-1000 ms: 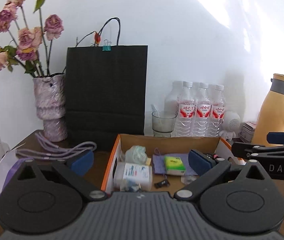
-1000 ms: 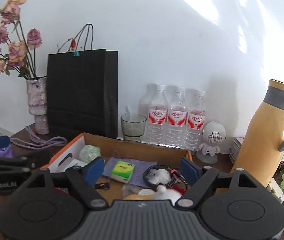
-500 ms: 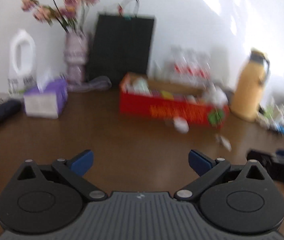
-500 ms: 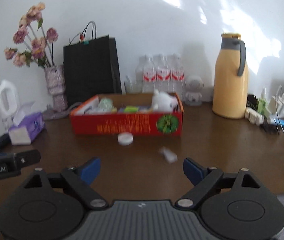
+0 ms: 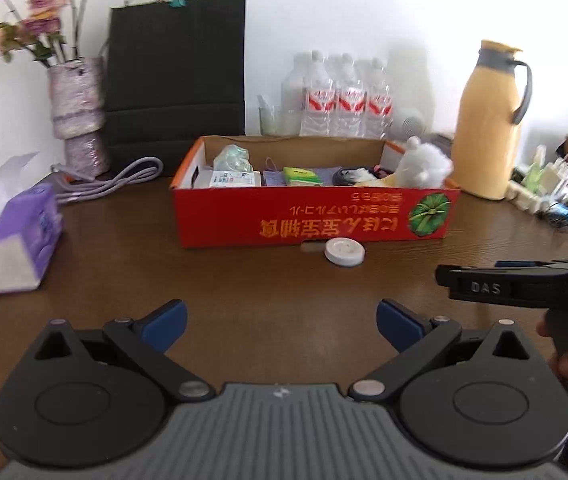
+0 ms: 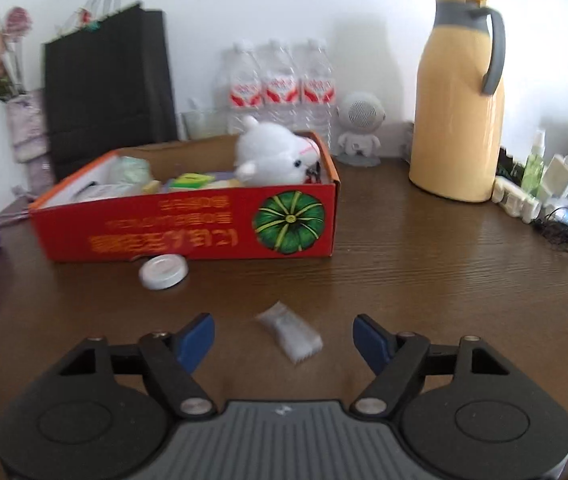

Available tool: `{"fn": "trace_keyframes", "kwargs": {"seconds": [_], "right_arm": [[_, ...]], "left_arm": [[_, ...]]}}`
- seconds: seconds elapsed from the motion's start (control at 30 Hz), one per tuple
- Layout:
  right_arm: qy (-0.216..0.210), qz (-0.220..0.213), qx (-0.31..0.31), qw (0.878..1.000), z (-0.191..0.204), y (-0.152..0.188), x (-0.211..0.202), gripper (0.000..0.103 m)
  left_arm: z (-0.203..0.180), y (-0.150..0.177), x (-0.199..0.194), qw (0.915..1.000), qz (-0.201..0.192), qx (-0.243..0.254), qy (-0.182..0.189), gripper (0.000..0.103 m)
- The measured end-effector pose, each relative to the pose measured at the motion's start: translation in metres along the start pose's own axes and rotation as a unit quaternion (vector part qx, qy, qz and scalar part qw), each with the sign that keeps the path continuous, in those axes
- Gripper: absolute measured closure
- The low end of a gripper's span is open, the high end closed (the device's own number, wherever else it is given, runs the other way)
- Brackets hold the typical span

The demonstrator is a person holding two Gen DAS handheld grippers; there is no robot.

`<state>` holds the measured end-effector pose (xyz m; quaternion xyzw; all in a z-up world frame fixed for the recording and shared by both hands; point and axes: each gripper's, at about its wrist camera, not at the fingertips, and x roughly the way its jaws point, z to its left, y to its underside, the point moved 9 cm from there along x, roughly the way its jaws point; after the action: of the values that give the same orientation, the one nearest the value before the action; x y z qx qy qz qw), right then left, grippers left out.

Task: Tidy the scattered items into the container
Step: 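Grasp the last clear packet with the right tool while the left grasps the white lid, then carry the packet into the box with the right tool while the left carries the lid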

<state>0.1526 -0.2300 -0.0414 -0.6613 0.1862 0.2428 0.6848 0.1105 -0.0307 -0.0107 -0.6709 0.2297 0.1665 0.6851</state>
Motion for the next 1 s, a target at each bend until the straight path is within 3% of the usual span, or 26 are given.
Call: {"fn": "trace_keyframes", "kwargs": {"seconds": [0.1,0.17,0.23,0.3,0.33,0.57,0.67,0.73,0.8,1.0], "right_arm": [[0.001,0.002,0.007,1.0,-0.004,-0.003,0.011,0.033],[-0.011,0.012,0.002,1.0,-0.004,-0.001,0.016,0.048],[-0.013,0.019,-0.01,1.0,-0.003,0.003,0.019,0.055],[-0.008,0.018,-0.028,0.999,-0.002,0.003,0.02,0.07],[-0.015,0.018,-0.031,0.999,0.0,0.003,0.02,0.085],[-0.039,0.014,-0.006,0.999,-0.006,0.001,0.023,0.086],[-0.051,0.011,0.017,0.998,-0.01,0.0,0.022,0.087],[-0.055,0.009,0.022,0.998,-0.011,0.0,0.019,0.087],[-0.06,0.001,0.021,0.998,-0.008,-0.001,0.015,0.087],[-0.069,-0.005,0.013,0.998,-0.001,-0.002,0.011,0.087]], "left_arm": [[-0.008,-0.013,0.033,0.9997,0.009,-0.008,0.023,0.003],[-0.013,-0.018,0.056,0.9988,0.024,-0.009,0.042,0.008],[-0.017,-0.022,0.078,0.9982,0.036,-0.001,0.047,0.01],[-0.023,-0.025,0.093,0.9977,0.041,0.006,0.053,0.015],[-0.027,-0.027,0.099,0.9975,0.042,0.008,0.057,0.017],[-0.049,-0.035,0.126,0.9973,0.043,0.023,0.055,0.027],[-0.055,-0.036,0.134,0.9973,0.047,0.019,0.053,0.038],[-0.058,-0.034,0.136,0.9972,0.051,0.021,0.05,0.055],[-0.058,-0.032,0.136,0.9969,0.055,0.024,0.05,0.063],[-0.045,-0.031,0.111,0.9979,0.046,-0.006,0.044,0.063]]}}
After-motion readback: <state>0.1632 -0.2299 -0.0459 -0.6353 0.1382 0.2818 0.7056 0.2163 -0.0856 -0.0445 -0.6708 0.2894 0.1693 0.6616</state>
